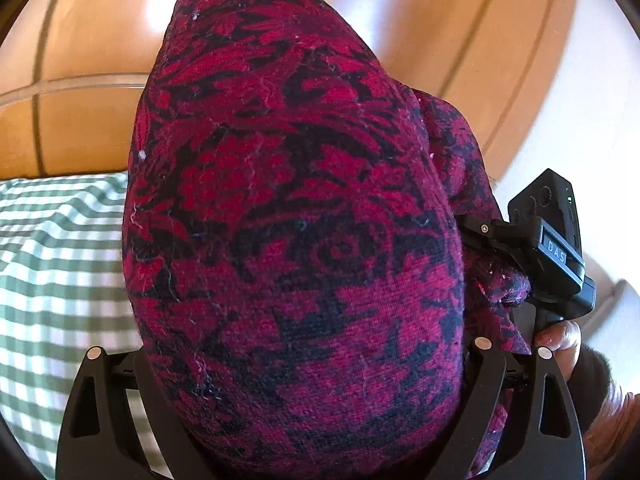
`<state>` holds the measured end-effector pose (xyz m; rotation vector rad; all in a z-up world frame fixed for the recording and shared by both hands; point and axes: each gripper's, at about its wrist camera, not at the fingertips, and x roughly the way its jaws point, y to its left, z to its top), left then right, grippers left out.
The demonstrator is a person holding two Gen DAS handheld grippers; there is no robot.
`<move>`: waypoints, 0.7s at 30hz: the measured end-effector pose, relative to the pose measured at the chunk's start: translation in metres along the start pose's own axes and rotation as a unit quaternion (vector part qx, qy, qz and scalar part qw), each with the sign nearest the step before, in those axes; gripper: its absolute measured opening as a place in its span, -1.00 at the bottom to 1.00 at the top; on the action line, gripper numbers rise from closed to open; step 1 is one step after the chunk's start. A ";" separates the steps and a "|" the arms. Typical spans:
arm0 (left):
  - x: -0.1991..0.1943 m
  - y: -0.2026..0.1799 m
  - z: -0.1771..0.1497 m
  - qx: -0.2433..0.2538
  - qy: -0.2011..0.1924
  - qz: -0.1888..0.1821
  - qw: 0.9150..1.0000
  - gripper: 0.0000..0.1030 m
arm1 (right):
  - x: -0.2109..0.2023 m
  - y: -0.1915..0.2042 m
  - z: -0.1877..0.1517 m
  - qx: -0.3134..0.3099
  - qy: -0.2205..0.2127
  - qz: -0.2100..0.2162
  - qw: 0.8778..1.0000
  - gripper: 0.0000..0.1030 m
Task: Fold small clothes
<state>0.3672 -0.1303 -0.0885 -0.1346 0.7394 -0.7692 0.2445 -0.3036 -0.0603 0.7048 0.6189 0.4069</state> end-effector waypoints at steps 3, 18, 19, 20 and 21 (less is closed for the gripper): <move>0.014 0.017 0.011 -0.020 -0.001 0.009 1.000 0.75 | 0.029 -0.003 0.017 -0.007 0.010 -0.001 1.000 0.41; 0.126 0.052 0.032 -0.087 0.045 0.036 0.995 0.94 | 0.112 -0.071 0.039 -0.009 0.014 -0.100 0.995 0.75; 0.129 0.043 0.033 -0.085 0.045 0.043 0.994 0.94 | 0.115 -0.075 0.042 -0.007 0.013 -0.099 0.995 0.78; 0.131 0.041 0.034 -0.084 0.043 0.051 0.994 0.94 | 0.114 -0.075 0.042 -0.006 0.012 -0.101 0.995 0.79; 0.134 0.041 0.032 -0.084 0.039 0.064 0.994 0.94 | 0.109 -0.076 0.040 -0.007 0.010 -0.106 0.994 0.84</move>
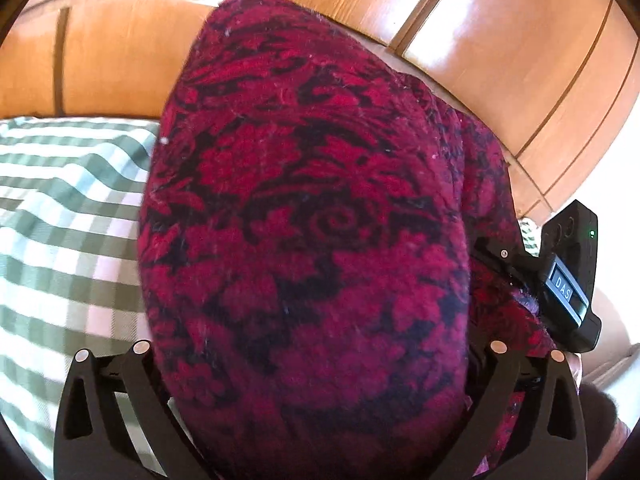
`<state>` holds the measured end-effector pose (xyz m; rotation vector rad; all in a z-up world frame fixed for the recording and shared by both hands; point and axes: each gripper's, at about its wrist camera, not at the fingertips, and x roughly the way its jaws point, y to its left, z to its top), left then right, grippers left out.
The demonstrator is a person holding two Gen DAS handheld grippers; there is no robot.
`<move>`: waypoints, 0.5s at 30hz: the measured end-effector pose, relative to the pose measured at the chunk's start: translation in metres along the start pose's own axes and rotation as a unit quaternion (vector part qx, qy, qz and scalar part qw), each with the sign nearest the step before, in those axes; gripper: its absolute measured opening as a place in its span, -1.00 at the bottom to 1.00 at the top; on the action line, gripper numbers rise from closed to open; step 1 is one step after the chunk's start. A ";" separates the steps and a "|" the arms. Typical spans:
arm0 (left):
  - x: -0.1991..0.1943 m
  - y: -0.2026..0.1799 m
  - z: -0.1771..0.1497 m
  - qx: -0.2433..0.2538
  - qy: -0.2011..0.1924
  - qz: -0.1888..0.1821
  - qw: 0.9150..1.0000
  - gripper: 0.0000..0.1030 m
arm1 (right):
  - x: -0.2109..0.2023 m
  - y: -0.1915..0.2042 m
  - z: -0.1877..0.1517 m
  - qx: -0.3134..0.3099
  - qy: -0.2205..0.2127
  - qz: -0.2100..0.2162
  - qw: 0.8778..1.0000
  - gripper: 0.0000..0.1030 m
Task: Fold small clothes
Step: 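Lay the folded sweater down and open both tools, pulling them back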
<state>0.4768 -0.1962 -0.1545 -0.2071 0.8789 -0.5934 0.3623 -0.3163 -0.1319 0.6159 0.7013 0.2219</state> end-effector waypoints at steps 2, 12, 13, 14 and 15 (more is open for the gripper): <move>-0.020 -0.028 -0.010 0.000 -0.014 0.021 1.000 0.94 | -0.004 0.006 -0.007 -0.001 -0.004 -0.013 1.000 0.91; -0.073 -0.082 -0.044 0.038 -0.136 0.078 0.987 0.94 | -0.052 0.046 -0.022 -0.054 -0.030 -0.091 0.994 0.95; -0.077 -0.095 -0.046 0.052 -0.148 0.078 0.985 0.94 | -0.050 0.046 -0.021 -0.057 -0.024 -0.116 0.991 0.95; -0.079 -0.102 -0.049 0.071 -0.149 0.078 0.983 0.94 | -0.050 0.043 -0.022 -0.054 -0.013 -0.136 0.989 0.95; -0.081 -0.099 -0.053 0.096 -0.136 0.083 0.983 0.94 | -0.049 0.040 -0.023 -0.046 -0.004 -0.150 0.988 0.95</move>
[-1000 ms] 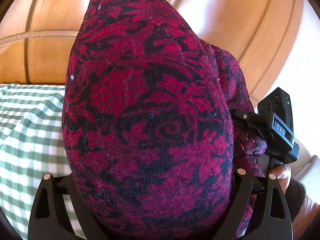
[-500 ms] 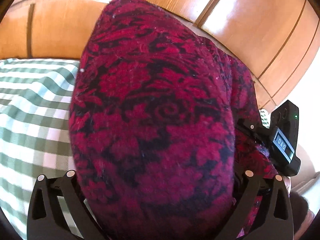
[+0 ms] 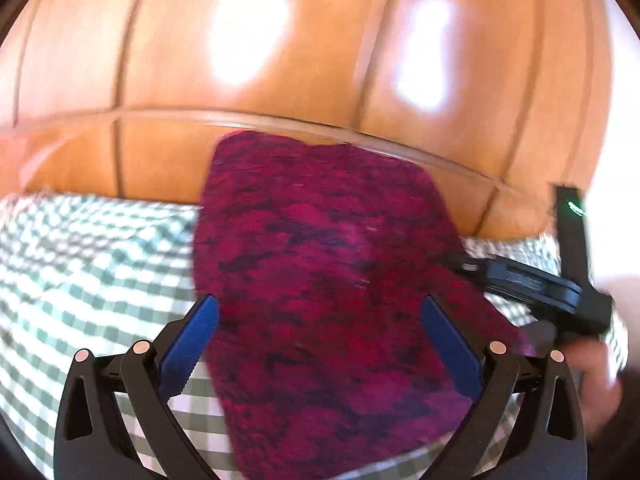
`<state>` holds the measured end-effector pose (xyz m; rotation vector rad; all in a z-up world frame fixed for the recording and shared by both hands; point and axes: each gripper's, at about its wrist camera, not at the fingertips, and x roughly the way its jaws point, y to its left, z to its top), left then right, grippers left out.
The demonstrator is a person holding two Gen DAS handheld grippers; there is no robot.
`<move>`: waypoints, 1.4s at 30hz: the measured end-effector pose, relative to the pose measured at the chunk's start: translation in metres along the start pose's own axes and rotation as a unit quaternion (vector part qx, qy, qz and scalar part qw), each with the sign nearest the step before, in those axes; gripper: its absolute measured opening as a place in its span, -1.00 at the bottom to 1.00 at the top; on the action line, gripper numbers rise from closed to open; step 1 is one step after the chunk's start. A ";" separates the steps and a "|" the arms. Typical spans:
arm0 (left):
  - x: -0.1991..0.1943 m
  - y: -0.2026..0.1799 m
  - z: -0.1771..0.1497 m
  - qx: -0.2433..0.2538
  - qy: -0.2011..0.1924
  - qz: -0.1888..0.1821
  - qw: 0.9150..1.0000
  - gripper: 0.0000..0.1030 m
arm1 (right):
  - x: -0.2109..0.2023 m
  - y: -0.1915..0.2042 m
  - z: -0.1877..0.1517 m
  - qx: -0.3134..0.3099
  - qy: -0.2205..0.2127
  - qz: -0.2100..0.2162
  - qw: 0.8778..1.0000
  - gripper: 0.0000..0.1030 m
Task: Fold small clothes
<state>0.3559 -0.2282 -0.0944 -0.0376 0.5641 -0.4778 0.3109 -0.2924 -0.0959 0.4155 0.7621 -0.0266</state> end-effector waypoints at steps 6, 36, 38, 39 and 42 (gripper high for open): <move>0.025 -0.035 -0.027 0.161 0.071 0.108 0.979 0.94 | 0.004 -0.025 -0.017 0.059 0.007 -0.026 0.998 0.95; -0.146 -0.009 -0.063 0.056 0.040 0.165 0.984 0.94 | -0.186 0.064 -0.144 -0.096 -0.100 -0.054 0.989 0.96; -0.155 -0.007 -0.069 0.054 0.036 0.168 0.984 0.94 | -0.192 0.066 -0.149 -0.099 -0.105 -0.063 0.988 0.96; -0.159 -0.005 -0.072 0.052 0.033 0.174 0.983 0.94 | -0.195 0.066 -0.151 -0.100 -0.112 -0.065 0.987 0.96; -0.169 0.003 -0.074 0.042 0.028 0.187 0.981 0.94 | -0.206 0.069 -0.156 -0.098 -0.132 -0.077 0.983 0.96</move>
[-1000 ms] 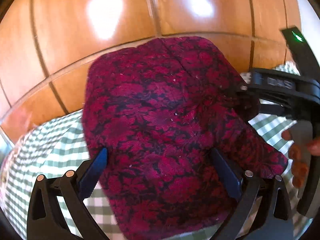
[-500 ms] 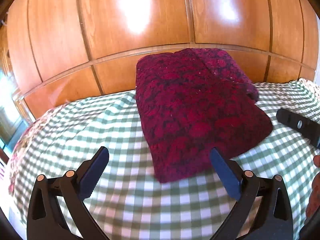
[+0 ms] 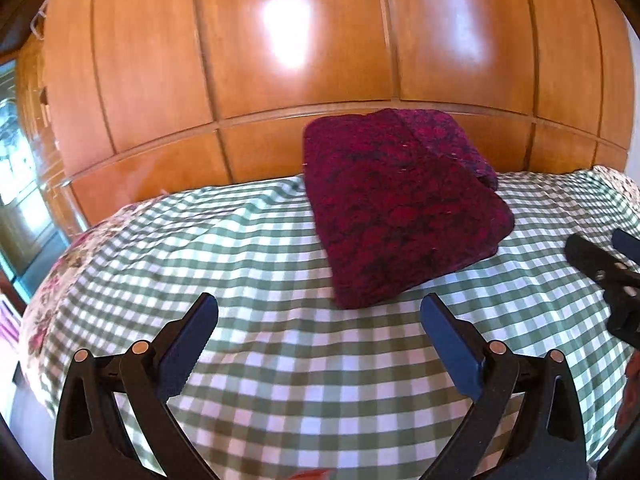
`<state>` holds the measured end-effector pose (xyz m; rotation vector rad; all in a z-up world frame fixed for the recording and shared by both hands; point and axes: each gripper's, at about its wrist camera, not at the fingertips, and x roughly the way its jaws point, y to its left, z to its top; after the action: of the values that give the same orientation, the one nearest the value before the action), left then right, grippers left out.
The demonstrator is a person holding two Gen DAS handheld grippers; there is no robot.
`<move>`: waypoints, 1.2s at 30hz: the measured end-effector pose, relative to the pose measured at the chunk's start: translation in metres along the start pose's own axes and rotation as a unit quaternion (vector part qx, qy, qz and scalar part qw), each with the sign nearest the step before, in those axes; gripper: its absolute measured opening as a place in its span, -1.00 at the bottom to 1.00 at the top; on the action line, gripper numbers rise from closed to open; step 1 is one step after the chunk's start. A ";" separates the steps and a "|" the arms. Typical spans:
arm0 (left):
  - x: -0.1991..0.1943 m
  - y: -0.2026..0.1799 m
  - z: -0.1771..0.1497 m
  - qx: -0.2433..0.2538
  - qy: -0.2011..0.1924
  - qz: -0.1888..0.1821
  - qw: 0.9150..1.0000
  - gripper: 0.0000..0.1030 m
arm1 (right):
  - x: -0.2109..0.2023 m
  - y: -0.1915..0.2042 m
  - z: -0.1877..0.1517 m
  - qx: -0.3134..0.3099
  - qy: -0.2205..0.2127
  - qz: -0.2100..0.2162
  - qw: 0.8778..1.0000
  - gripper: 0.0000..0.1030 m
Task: Fold small clothes
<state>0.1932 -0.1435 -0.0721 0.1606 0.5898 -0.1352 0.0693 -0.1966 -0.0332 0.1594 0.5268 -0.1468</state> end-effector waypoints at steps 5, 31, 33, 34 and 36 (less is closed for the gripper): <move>-0.009 0.012 0.000 -0.019 -0.011 0.003 1.000 0.94 | -0.010 0.011 0.005 -0.023 -0.017 -0.007 1.000 0.96; -0.012 0.018 0.002 -0.027 -0.006 -0.004 1.000 0.94 | -0.006 0.012 0.004 -0.025 -0.007 -0.005 1.000 0.96; -0.012 0.018 0.002 -0.027 -0.005 -0.004 1.000 0.94 | -0.006 0.012 0.003 -0.024 -0.007 -0.004 1.000 0.96; -0.012 0.019 0.002 -0.027 -0.005 -0.005 1.000 0.94 | -0.006 0.012 0.004 -0.023 -0.005 -0.004 1.000 0.96; -0.012 0.018 0.002 -0.028 -0.006 -0.004 1.000 0.94 | -0.005 0.011 0.003 -0.022 -0.004 -0.003 1.000 0.96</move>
<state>0.1876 -0.1250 -0.0614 0.1036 0.5814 -0.1271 0.0685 -0.1857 -0.0264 0.1134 0.5213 -0.1414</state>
